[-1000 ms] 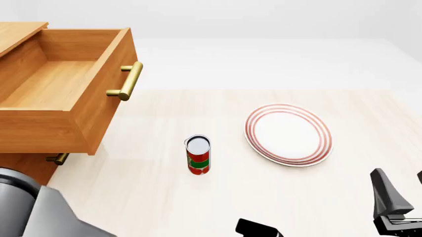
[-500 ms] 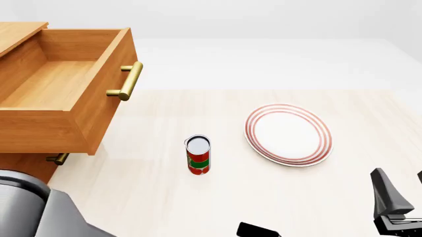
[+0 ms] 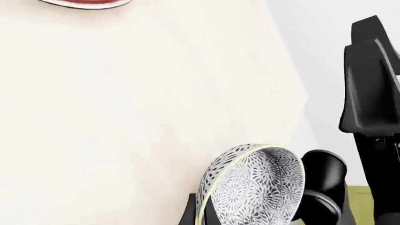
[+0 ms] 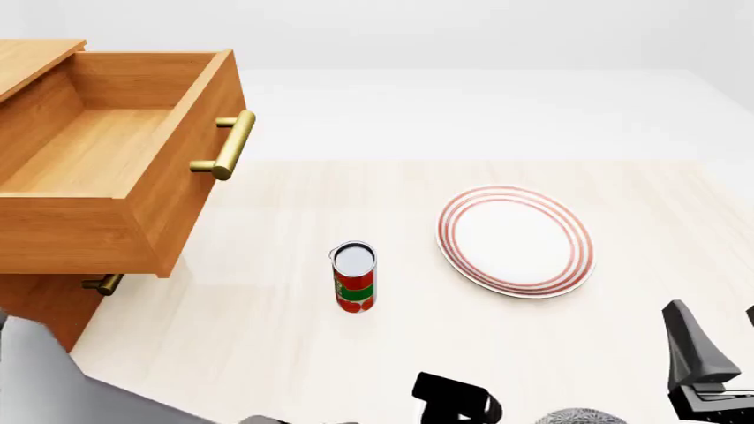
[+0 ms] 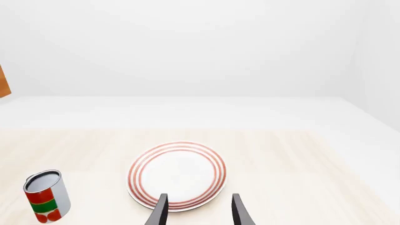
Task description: Put the bowl in the top drawer of the cabinet.
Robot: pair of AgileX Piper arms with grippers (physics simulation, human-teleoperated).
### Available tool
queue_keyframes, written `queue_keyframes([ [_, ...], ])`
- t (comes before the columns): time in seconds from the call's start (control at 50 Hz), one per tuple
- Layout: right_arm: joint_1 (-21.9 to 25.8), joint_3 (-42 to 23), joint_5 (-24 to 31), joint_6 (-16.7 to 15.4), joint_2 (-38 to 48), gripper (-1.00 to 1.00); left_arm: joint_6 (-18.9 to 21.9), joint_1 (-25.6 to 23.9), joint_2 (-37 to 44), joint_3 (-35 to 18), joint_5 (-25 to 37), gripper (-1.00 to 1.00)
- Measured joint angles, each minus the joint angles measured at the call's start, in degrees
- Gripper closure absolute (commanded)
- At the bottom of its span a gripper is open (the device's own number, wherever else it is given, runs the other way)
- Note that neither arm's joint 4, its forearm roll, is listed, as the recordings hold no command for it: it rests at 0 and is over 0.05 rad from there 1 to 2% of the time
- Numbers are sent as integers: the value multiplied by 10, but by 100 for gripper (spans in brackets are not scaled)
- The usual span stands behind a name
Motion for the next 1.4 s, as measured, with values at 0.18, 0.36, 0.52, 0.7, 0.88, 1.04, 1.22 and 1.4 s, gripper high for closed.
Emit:
queue_keyframes([
  [0.18,0,0,0,0,0,-100,15,19,-36,7,22,100],
  [0.36,0,0,0,0,0,-100,30,41,-70,14,45,100],
  [0.52,0,0,0,0,0,-100,41,56,-99,19,64,100],
  [0.7,0,0,0,0,0,-100,50,72,-132,22,89,100],
  [0.88,0,0,0,0,0,-100,56,87,-159,22,112,100],
  [1.04,0,0,0,0,0,-100,60,102,-182,19,134,100],
  [1.22,0,0,0,0,0,-100,67,121,-211,13,161,100],
  [1.4,0,0,0,0,0,-100,79,136,-244,5,187,100],
])
